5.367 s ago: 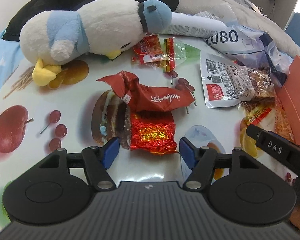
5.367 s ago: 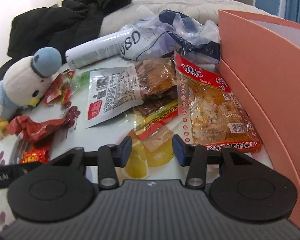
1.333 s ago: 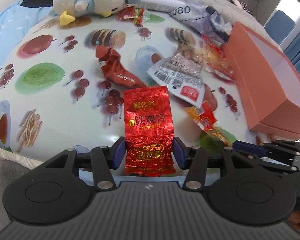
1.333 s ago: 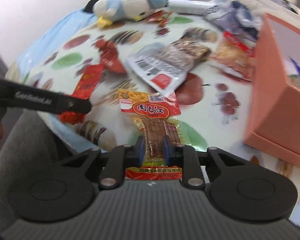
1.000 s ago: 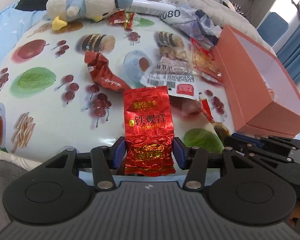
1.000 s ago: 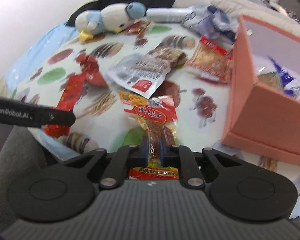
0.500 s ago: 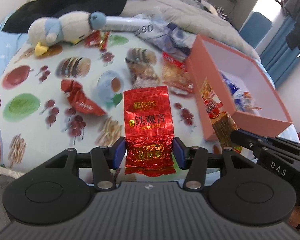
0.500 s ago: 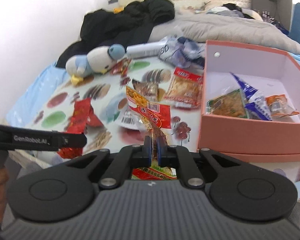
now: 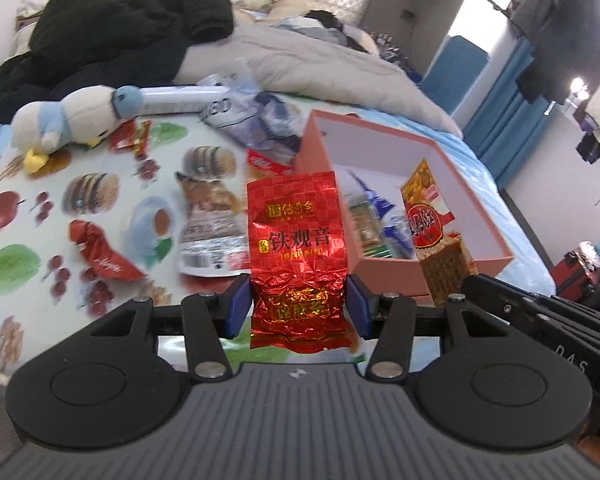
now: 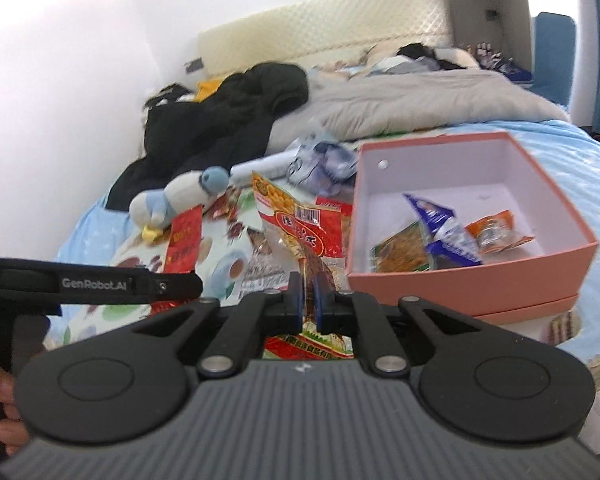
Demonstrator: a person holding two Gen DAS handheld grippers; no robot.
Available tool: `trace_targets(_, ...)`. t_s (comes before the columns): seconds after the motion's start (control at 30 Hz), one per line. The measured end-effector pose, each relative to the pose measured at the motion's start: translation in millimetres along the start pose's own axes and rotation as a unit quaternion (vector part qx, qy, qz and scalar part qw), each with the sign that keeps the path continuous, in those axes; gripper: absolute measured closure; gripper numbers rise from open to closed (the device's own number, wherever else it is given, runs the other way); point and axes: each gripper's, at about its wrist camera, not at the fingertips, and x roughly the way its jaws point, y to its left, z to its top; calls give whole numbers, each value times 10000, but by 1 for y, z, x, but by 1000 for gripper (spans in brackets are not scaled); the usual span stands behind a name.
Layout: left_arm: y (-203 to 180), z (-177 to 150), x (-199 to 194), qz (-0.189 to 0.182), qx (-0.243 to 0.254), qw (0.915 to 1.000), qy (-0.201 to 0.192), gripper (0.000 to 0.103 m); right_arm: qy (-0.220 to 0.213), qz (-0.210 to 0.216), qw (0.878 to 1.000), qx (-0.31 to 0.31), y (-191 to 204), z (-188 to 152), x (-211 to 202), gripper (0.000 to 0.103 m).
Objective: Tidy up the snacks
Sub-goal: 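Carry the red tea bag with left tool while right carries strip pack over pink box, then lower both tools into the pink box and open both to drop the packs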
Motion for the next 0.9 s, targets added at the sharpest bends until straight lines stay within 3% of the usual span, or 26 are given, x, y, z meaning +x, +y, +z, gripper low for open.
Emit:
trace_targets(0.4, -64, 30, 37, -442, 376, 9983, 56, 47, -346, -392, 9981, 331, -54, 23, -22, 94)
trace_targets(0.9, -113, 85, 137, -400, 629, 9966, 356, 47, -395, -479, 9963, 589, -134, 64, 21, 94)
